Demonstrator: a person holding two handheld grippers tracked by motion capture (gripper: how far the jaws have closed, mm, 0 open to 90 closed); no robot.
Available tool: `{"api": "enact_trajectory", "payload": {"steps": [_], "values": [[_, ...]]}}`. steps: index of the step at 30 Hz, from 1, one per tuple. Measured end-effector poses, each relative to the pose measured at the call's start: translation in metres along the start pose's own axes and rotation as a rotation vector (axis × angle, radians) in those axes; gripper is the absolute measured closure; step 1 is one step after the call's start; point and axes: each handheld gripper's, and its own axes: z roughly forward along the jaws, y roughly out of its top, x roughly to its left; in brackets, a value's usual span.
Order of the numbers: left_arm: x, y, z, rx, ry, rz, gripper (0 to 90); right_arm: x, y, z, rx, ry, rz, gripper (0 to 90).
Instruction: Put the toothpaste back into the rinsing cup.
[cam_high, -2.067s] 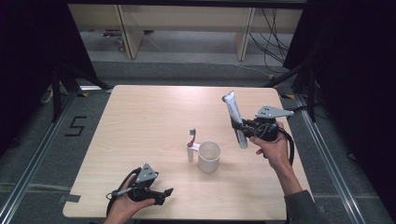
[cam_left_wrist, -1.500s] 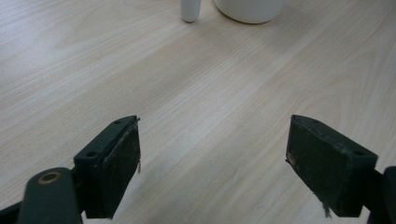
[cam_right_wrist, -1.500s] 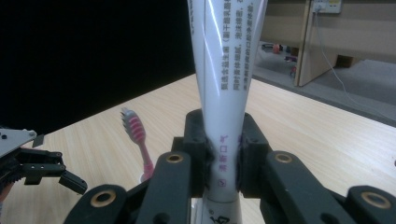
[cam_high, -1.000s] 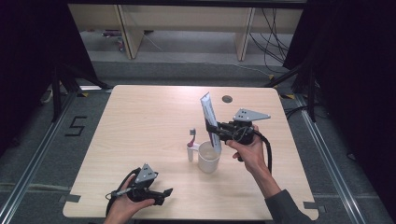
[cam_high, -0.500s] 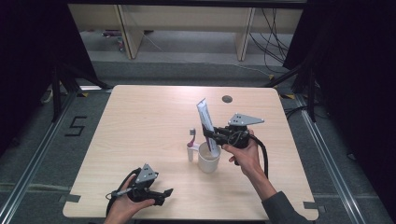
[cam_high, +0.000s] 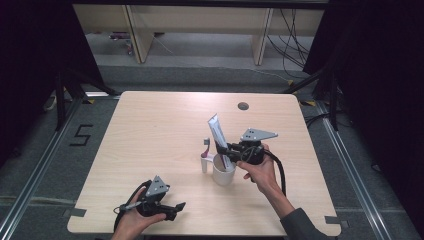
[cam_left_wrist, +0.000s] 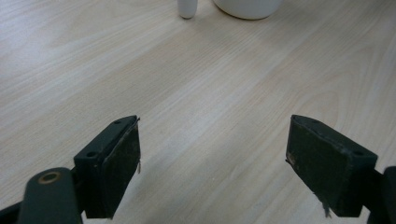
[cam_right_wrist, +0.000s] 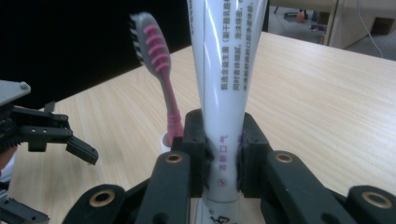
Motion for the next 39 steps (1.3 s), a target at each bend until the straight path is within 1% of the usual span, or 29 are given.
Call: {"api": "enact_trajectory", "payload": {"steps": [1, 2, 5, 7, 8, 9, 10, 11, 13, 14, 15, 16, 17, 18, 19, 22, 23, 24, 25, 26, 27, 29, 30, 31, 34, 35, 36, 37, 39], "values": [[0.000, 0.000, 0.000, 0.001, -0.002, 0.004, 17.2, 0.000, -0.001, 0.001, 0.004, -0.004, -0.006, 77.2], [0.000, 0.000, 0.000, 0.002, -0.003, 0.005, 17.2, 0.001, -0.003, 0.001, 0.015, -0.006, 0.012, 77.2], [0.000, 0.000, 0.000, 0.000, 0.001, 0.000, 17.2, 0.000, -0.005, 0.003, 0.029, -0.001, 0.001, 77.1], [0.000, 0.000, 0.000, 0.002, -0.002, 0.005, 17.1, -0.001, -0.007, 0.005, 0.024, -0.001, -0.022, 77.1], [0.000, 0.000, 0.000, 0.002, -0.003, 0.006, 17.1, 0.001, -0.007, 0.005, 0.036, -0.005, 0.003, 77.0], [0.000, 0.000, 0.000, 0.003, -0.001, 0.003, 17.1, 0.000, -0.007, 0.004, 0.044, -0.013, -0.023, 77.0], [0.000, 0.000, 0.000, 0.004, -0.001, 0.003, 17.2, 0.000, -0.008, 0.005, 0.037, -0.008, -0.023, 76.9], [-0.001, 0.000, 0.000, 0.009, -0.003, 0.007, 17.2, 0.002, -0.009, 0.005, 0.041, -0.003, 0.007, 76.9], [-0.001, -0.001, 0.001, 0.007, -0.002, 0.006, 17.2, 0.001, -0.010, 0.004, 0.038, -0.019, -0.019, 76.8], [-0.001, 0.000, 0.001, 0.012, 0.004, 0.013, 17.1, 0.003, -0.010, 0.004, 0.047, -0.011, -0.003, 76.8], [-0.001, 0.000, 0.001, 0.012, 0.005, 0.013, 17.2, 0.001, -0.010, 0.005, 0.042, -0.007, -0.038, 76.7], [-0.002, -0.001, 0.001, 0.004, -0.001, 0.005, 17.1, 0.002, -0.010, 0.004, 0.050, -0.025, -0.043, 76.7], [-0.001, -0.001, 0.001, 0.008, -0.004, 0.010, 17.2, 0.003, -0.011, 0.004, 0.057, -0.012, -0.025, 76.7], [-0.001, -0.001, 0.001, 0.009, -0.004, 0.010, 17.1, 0.002, -0.011, 0.003, 0.058, -0.020, -0.050, 76.7], [-0.001, -0.001, 0.001, 0.006, -0.002, 0.007, 17.2, 0.004, -0.012, 0.003, 0.065, -0.018, -0.031, 76.7], [-0.001, -0.001, 0.001, 0.011, 0.000, 0.012, 17.1, 0.004, -0.013, 0.002, 0.074, -0.026, -0.059, 76.7], [-0.002, -0.001, 0.001, 0.010, -0.003, 0.011, 17.2, 0.006, -0.013, 0.000, 0.091, -0.034, -0.034, 76.7], [-0.002, 0.000, 0.001, 0.009, -0.006, 0.012, 17.2, 0.005, -0.013, 0.001, 0.091, -0.023, -0.056, 76.7], [-0.002, 0.000, 0.001, 0.006, -0.004, 0.006, 17.2, 0.005, -0.014, 0.000, 0.086, -0.054, -0.079, 76.7], [-0.002, 0.000, 0.001, 0.005, -0.004, 0.005, 17.2, 0.007, -0.015, 0.000, 0.102, -0.042, -0.053, 76.6], [-0.002, -0.001, 0.001, 0.008, -0.003, 0.008, 17.2, 0.006, -0.015, 0.000, 0.107, -0.046, -0.072, 76.6], [-0.002, -0.001, 0.001, 0.005, -0.002, 0.005, 17.1, 0.008, -0.018, 0.000, 0.112, -0.033, -0.044, 76.6], [-0.002, 0.000, 0.001, 0.008, -0.005, 0.008, 17.2, 0.006, -0.017, -0.001, 0.109, -0.049, -0.083, 76.5], [-0.002, 0.000, 0.001, 0.007, -0.004, 0.007, 17.2, 0.006, -0.018, -0.001, 0.120, -0.040, -0.070, 76.5], [-0.002, 0.000, 0.000, 0.009, -0.007, 0.012, 17.2, 0.007, -0.020, -0.002, 0.129, -0.040, -0.089, 76.4], [-0.002, 0.000, 0.001, 0.006, -0.004, 0.009, 17.2, 0.008, -0.021, -0.003, 0.142, -0.026, -0.065, 76.4], [-0.001, 0.000, 0.001, 0.010, 0.002, 0.012, 17.2, 0.008, -0.022, -0.003, 0.158, -0.030, -0.069, 76.3], [-0.002, 0.000, 0.001, 0.007, -0.005, 0.010, 17.2, 0.006, -0.024, -0.003, 0.140, -0.039, -0.087, 76.3], [-0.002, 0.000, 0.001, 0.008, -0.008, 0.014, 17.1, 0.008, -0.024, -0.005, 0.150, -0.038, -0.068, 76.0]]}}
